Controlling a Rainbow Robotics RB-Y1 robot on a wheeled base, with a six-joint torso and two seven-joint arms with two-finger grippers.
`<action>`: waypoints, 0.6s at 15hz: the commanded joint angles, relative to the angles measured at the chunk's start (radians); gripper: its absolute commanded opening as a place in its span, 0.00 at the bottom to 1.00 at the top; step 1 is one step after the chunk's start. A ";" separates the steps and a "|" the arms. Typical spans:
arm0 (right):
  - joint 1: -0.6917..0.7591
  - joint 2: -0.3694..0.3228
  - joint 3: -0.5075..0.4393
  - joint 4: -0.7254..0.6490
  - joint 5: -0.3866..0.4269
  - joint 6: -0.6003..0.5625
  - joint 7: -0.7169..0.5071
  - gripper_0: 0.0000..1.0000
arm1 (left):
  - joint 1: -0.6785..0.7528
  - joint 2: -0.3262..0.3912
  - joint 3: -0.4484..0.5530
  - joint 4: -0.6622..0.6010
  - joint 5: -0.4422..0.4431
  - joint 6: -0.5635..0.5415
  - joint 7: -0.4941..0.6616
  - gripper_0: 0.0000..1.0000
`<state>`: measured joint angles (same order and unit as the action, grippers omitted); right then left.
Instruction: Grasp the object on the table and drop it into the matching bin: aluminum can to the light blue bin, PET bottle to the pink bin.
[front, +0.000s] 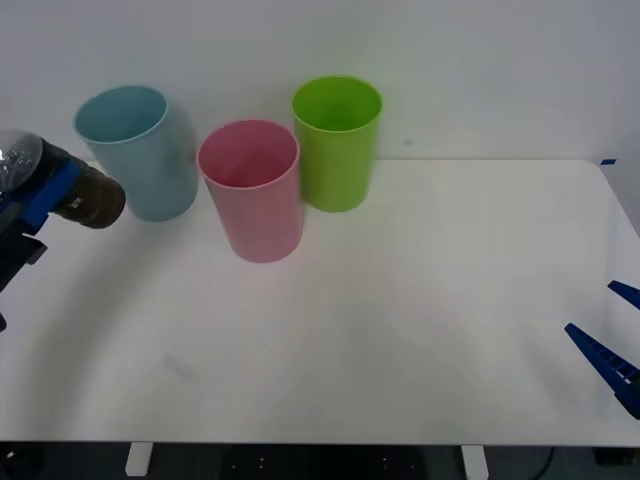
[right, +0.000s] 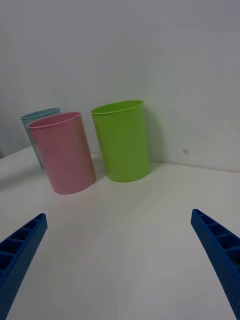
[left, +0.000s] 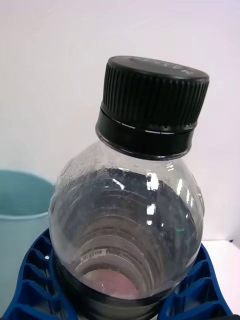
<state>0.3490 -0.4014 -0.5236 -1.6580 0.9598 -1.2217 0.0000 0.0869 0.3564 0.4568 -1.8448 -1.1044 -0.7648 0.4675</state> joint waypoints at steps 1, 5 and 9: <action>0.000 0.000 0.000 0.000 0.000 0.000 0.000 1.00 | -0.076 0.007 -0.006 -0.024 -0.083 -0.013 0.125 0.00; 0.000 0.000 0.000 0.000 0.000 0.000 0.000 1.00 | -0.200 0.021 -0.021 -0.022 -0.230 -0.071 0.272 0.00; 0.000 0.000 0.000 0.000 0.000 0.000 0.000 1.00 | -0.303 0.019 -0.073 -0.013 -0.400 -0.103 0.355 0.00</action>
<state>0.3490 -0.4014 -0.5236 -1.6580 0.9598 -1.2217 0.0000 -0.2006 0.3762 0.3951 -1.8632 -1.4807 -0.8671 0.8171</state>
